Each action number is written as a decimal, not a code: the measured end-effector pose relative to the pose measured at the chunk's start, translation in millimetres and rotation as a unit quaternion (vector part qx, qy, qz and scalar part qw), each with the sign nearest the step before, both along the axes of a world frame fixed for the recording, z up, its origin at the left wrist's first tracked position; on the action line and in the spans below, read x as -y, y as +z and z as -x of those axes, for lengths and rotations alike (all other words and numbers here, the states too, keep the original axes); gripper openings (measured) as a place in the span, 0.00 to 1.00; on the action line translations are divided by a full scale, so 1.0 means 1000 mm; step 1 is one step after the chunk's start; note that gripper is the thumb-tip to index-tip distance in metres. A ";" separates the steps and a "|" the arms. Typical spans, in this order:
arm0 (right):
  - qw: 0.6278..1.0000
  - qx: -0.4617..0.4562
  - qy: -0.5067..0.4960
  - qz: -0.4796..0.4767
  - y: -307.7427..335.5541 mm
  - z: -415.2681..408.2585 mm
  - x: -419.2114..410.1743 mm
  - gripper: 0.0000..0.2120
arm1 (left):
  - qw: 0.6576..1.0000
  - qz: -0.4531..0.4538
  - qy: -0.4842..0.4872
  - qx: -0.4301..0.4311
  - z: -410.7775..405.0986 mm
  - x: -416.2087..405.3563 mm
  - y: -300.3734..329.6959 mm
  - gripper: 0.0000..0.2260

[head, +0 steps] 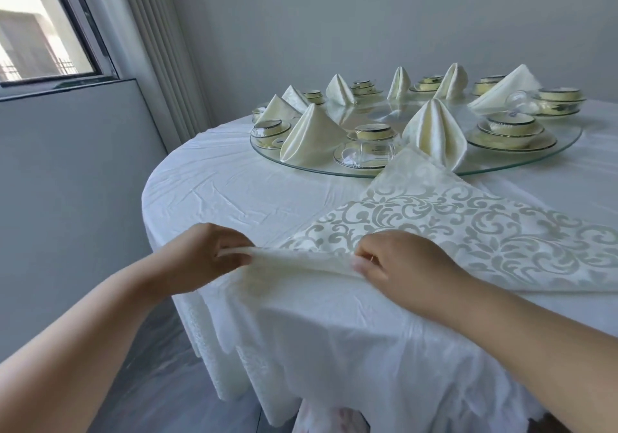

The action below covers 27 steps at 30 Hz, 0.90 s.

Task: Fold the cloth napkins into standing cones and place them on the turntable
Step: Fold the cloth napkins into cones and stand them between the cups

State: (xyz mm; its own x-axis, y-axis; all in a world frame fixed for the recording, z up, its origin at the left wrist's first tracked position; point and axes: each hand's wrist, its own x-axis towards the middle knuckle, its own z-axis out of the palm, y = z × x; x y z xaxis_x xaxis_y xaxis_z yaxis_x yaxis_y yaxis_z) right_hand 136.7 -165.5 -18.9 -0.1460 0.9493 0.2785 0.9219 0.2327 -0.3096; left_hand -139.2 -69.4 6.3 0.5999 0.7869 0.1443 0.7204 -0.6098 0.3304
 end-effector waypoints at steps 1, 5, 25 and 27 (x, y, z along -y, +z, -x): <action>1.000 0.019 0.007 -0.006 0.000 0.004 0.005 0.08 | 1.000 0.000 -0.005 -0.003 0.001 0.002 0.006 0.08; 0.998 0.060 0.012 -0.007 -0.003 0.006 0.027 0.12 | 0.998 0.055 -0.006 -0.014 0.006 0.018 0.042 0.08; 0.917 -0.358 -0.044 0.172 -0.003 -0.057 0.059 0.20 | 0.930 0.264 0.198 0.164 -0.164 -0.066 0.001 0.15; 0.926 -0.333 -0.059 0.169 -0.005 -0.059 0.056 0.18 | 0.944 0.219 0.220 0.110 -0.177 -0.070 -0.003 0.17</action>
State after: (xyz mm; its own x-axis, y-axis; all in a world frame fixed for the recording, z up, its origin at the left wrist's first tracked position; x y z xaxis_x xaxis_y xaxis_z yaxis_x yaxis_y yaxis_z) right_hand 195.2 -221.3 -24.4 0.0611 0.9971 -0.0464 0.5124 -0.0713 -0.8558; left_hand 37.5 0.7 3.4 0.1938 0.9661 -0.1703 0.7567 -0.0367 0.6527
